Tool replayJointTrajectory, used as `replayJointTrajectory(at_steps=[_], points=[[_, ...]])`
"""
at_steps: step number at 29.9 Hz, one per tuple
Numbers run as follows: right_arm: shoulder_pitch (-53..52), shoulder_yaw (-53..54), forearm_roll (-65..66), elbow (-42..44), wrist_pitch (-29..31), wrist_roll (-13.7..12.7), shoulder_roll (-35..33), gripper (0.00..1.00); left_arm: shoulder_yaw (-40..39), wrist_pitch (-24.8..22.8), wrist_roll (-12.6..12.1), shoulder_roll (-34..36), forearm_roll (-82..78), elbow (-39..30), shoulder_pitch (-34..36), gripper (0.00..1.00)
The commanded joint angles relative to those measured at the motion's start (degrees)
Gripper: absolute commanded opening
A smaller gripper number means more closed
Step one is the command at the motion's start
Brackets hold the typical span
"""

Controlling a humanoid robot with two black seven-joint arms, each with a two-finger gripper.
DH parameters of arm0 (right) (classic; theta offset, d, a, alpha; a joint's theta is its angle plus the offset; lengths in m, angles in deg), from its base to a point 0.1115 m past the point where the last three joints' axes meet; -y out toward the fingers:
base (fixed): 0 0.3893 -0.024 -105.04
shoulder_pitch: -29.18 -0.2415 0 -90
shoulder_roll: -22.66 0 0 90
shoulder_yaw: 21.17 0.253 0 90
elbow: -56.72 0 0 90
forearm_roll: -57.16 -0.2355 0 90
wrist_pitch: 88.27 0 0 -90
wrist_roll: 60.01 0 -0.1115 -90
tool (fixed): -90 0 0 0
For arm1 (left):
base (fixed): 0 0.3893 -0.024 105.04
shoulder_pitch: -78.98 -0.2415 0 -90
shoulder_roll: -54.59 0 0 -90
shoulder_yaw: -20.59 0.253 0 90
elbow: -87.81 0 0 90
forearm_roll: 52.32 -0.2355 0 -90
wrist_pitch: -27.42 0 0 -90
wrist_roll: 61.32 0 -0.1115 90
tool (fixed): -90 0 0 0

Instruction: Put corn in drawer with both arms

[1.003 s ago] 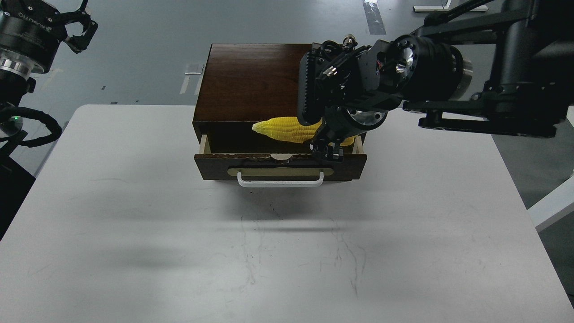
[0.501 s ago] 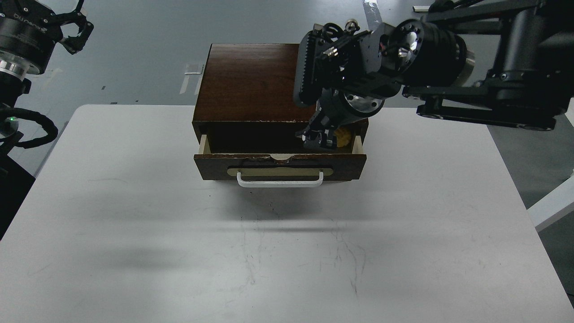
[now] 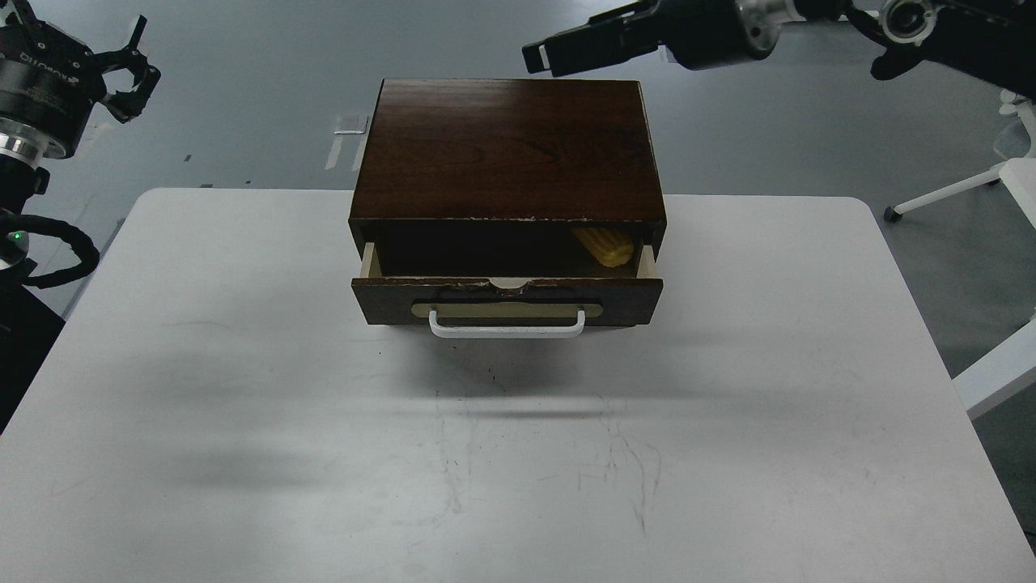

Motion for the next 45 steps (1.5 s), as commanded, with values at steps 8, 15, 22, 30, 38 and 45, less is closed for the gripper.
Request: replayJointTrajectory(at_steps=[8, 15, 22, 30, 38, 45], points=[[17.9, 15.1, -32.2, 5.9, -0.1, -0.1, -6.7, 1.0, 0.4, 0.0, -0.3, -3.4, -0.1, 4.0, -1.0, 0.98], [25.9, 19.3, -53.8, 10.8, -3.4, 0.2, -8.0, 1.0, 0.6, 0.0, -0.5, -4.2, -0.5, 7.9, -0.9, 0.98], [36.1, 27.2, -66.9, 14.9, -3.4, 0.4, -8.3, 1.0, 0.4, 0.0, -2.9, -5.4, -0.1, 8.0, -0.9, 0.98], [47.9, 42.7, -73.7, 18.1, -2.6, 0.0, -3.1, 1.0, -0.1, 0.0, -3.0, -7.2, -0.1, 8.3, -0.7, 0.98], [55.9, 49.8, -77.6, 21.7, -0.8, -0.6, 3.3, 1.0, -0.3, 0.0, -3.0, -9.3, 0.0, 8.3, -0.1, 0.98], [57.0, 51.1, -84.4, 26.1, 0.0, -0.7, 5.0, 1.0, -1.2, 0.0, -3.0, -9.3, 0.1, 8.3, 0.0, 0.98]])
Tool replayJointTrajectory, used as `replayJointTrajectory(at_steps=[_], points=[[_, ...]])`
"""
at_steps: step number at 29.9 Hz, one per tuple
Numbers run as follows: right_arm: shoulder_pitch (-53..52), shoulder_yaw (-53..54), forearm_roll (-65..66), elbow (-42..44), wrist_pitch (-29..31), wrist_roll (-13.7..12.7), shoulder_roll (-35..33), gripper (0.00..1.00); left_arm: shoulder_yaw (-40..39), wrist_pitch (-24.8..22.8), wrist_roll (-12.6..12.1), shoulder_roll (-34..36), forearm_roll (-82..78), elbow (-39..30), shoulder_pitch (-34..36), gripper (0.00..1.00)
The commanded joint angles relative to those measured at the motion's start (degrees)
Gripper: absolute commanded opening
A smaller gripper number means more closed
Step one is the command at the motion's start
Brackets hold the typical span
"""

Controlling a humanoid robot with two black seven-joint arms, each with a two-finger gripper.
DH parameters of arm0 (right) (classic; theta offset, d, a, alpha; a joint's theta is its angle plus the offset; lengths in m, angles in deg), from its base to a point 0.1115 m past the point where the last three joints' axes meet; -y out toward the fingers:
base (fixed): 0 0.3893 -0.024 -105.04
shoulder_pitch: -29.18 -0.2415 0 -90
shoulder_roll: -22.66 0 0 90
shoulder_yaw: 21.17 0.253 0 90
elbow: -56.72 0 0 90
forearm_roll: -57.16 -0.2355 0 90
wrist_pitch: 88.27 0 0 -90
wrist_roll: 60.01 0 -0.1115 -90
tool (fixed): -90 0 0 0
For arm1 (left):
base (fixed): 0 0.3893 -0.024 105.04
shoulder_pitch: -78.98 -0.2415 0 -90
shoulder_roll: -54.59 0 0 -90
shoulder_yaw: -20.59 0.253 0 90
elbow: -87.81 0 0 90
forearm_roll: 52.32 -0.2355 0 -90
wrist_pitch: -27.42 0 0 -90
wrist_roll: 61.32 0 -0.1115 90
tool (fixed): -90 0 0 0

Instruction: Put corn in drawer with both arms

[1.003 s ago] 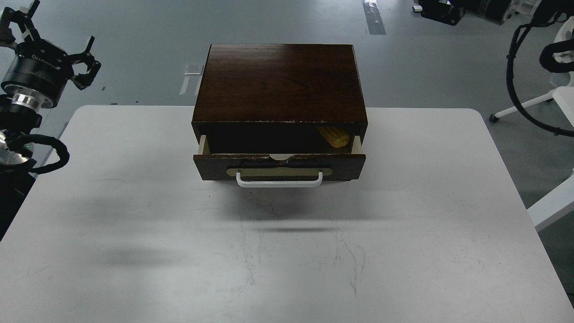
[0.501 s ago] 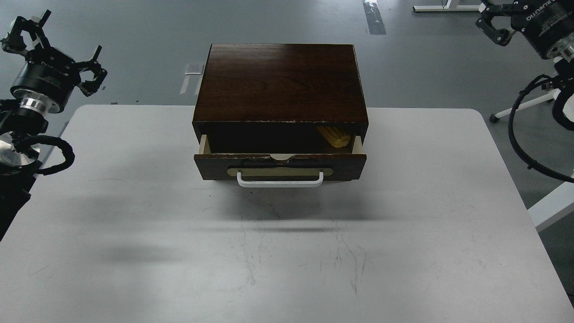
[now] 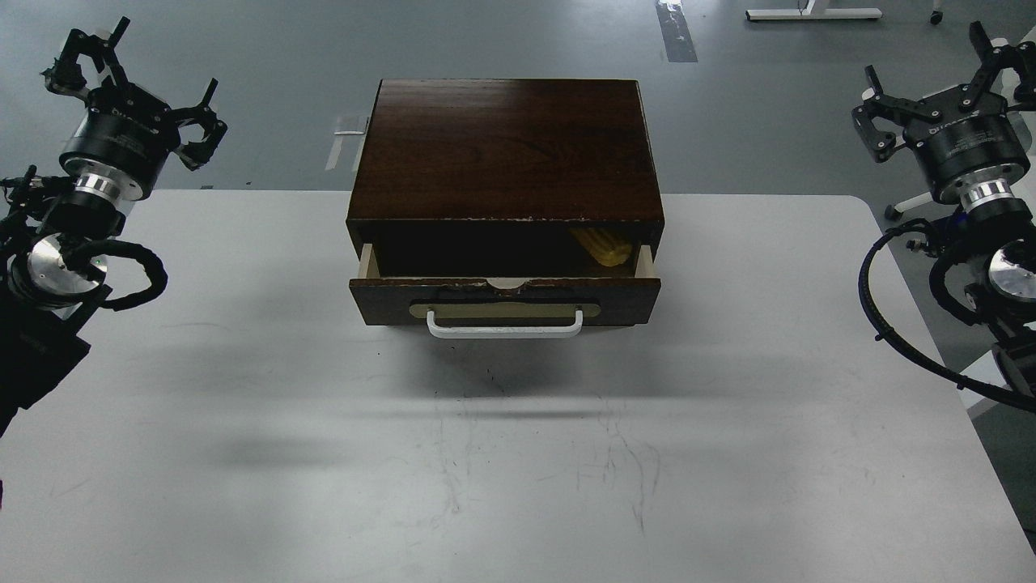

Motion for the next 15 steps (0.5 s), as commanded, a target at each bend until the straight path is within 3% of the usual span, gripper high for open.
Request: replayJointTrajectory(at_steps=[1, 15], points=[[1.1, 0.1, -1.9, 1.7, 0.0, 0.0, 0.5, 1.0, -1.4, 0.0, 0.0, -0.1, 0.0, 0.0, -0.1, 0.98], [1.5, -0.9, -1.1, 2.0, 0.0, 0.9, 2.3, 1.0, -3.3, 0.0, 0.0, -0.7, 0.5, 0.3, 0.5, 0.98]])
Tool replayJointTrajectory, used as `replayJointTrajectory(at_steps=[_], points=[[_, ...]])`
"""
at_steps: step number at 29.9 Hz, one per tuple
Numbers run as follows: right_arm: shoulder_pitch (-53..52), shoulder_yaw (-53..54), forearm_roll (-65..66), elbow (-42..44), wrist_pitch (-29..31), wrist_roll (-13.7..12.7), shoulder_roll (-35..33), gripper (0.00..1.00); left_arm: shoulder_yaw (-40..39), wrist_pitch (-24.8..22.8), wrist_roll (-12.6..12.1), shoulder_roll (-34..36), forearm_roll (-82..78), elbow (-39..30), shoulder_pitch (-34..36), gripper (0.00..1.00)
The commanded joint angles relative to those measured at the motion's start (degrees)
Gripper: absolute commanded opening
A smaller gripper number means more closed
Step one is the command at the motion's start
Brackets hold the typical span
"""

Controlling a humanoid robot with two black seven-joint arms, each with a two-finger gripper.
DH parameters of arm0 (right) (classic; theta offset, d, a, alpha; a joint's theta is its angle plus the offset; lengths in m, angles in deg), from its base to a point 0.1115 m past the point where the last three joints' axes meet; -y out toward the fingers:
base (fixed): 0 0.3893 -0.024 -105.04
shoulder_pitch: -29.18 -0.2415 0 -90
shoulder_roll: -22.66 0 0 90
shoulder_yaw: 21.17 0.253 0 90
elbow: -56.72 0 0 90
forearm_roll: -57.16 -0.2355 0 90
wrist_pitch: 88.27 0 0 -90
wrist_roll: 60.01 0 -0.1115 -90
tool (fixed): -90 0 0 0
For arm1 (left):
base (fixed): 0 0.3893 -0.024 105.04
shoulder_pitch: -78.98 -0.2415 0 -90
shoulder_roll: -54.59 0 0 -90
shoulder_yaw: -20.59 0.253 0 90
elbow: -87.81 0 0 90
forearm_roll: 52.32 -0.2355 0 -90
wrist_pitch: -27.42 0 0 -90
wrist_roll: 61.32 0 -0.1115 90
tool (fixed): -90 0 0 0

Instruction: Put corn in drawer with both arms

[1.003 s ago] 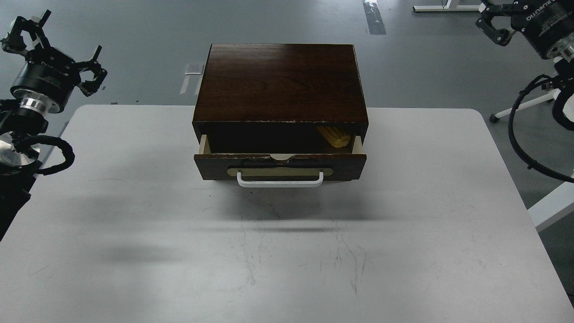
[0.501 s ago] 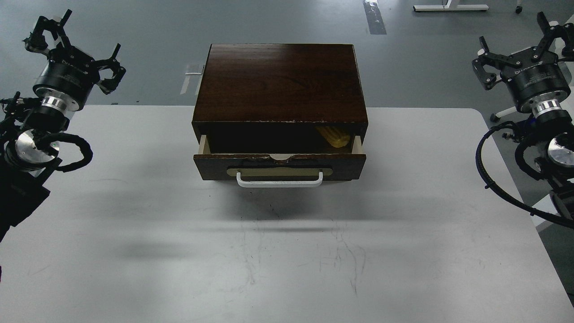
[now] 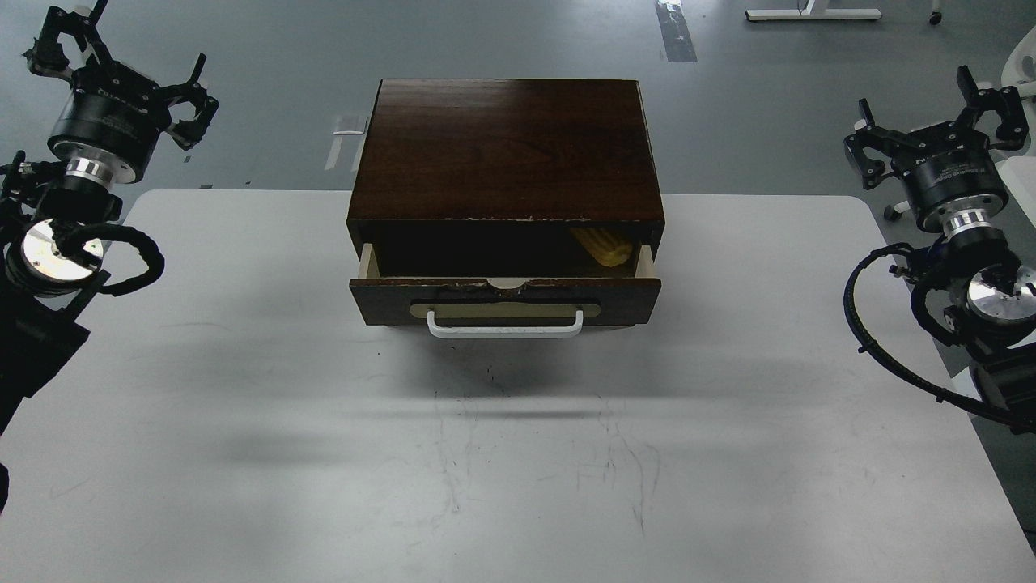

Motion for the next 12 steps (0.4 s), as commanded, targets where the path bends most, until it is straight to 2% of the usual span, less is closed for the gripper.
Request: replayJointTrajectory(at_steps=[1, 12], points=[[-0.1, 0.0, 0.0, -0.2, 0.0, 0.2, -0.2, 1.0, 0.0, 0.0, 0.0, -1.0, 0.4, 0.5, -0.2, 0.98], [-0.4, 0.5, 0.1, -0.8, 0.0, 0.4, -1.1, 1.0, -1.8, 0.0, 0.1, -1.9, 1.1, -0.1, -0.4, 0.98]])
